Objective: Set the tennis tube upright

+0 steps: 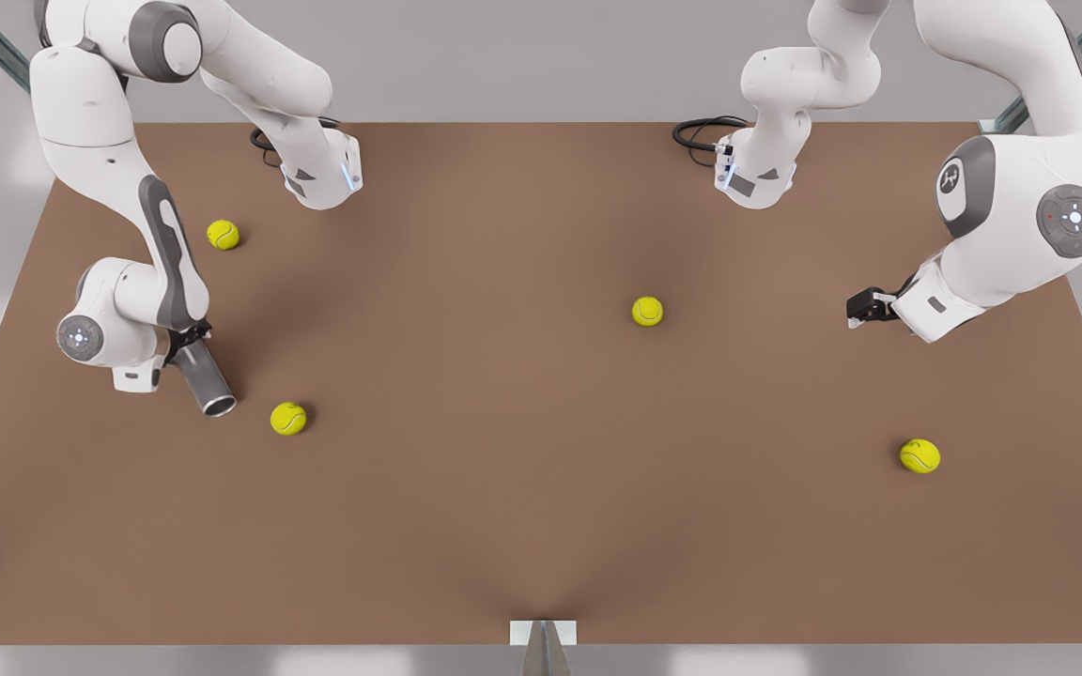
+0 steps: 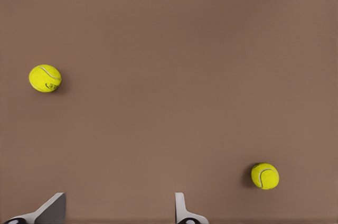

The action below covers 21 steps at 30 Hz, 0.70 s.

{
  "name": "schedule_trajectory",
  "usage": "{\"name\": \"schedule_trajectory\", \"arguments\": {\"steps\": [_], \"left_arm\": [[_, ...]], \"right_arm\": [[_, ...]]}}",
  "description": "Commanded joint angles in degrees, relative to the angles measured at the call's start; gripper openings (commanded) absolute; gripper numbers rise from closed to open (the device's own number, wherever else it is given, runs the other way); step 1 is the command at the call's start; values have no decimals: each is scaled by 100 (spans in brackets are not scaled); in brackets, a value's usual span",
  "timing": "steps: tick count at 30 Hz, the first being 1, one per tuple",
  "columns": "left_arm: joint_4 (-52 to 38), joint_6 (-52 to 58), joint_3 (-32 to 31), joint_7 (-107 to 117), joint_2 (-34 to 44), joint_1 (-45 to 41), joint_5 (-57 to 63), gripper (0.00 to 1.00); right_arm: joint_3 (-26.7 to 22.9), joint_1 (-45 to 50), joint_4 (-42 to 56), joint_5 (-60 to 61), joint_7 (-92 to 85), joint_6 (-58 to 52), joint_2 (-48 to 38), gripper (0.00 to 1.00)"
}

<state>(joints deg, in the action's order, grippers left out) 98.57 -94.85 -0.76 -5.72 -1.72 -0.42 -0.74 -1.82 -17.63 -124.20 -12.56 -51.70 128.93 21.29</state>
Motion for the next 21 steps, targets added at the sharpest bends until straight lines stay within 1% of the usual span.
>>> {"name": "schedule_trajectory", "arguments": {"steps": [1, 15, 16, 17, 18, 20, 21], "left_arm": [[-5, 2, -3, 1, 5, 7, 4, 100], [4, 11, -3, 1, -21, 16, 4, 100], [4, 11, -3, 19, -21, 16, 4, 100], [-5, 11, -3, 19, -57, 16, 4, 100], [4, 11, -3, 1, -57, 16, 4, 100], [4, 11, 6, 1, -57, 16, 4, 100], [-5, 11, 6, 1, -57, 16, 4, 100]], "right_arm": [[-3, 41, 1, -1, -244, 88, -2, 100], [-3, 49, 36, -27, -165, 246, 438, 100], [-3, 49, 45, -27, -165, 238, 438, 84], [-3, 58, 54, -27, -156, 211, 438, 51], [-3, 58, 54, -27, -156, 194, 438, 41], [-3, 58, 54, -27, -165, 176, 438, 33], [-3, 67, 54, -27, -165, 176, 438, 32]]}}
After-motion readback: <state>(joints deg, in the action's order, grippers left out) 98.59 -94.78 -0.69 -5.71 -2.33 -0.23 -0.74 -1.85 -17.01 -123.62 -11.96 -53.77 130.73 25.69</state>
